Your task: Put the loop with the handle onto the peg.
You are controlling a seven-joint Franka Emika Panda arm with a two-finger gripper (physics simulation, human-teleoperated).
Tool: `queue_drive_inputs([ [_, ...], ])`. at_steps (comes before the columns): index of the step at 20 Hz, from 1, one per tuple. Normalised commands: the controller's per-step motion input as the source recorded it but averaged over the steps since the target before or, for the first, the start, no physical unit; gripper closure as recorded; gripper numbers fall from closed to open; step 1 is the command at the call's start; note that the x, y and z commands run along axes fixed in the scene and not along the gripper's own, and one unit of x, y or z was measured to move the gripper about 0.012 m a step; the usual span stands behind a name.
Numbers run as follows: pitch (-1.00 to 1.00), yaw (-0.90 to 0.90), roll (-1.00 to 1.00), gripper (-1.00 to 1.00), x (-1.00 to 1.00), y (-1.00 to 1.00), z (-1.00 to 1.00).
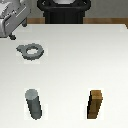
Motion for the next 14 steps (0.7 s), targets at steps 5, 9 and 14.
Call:
queue_drive_inputs([
  [5, 0.0, 0.0, 0.0, -1.0, -0.6, 0.0, -0.2],
  [9, 0.0, 0.0, 0.0, -1.0, 0.0, 0.0, -0.5],
  [14, 0.0, 0.0, 0.0, -1.0, 0.0, -0.27, -0.4],
])
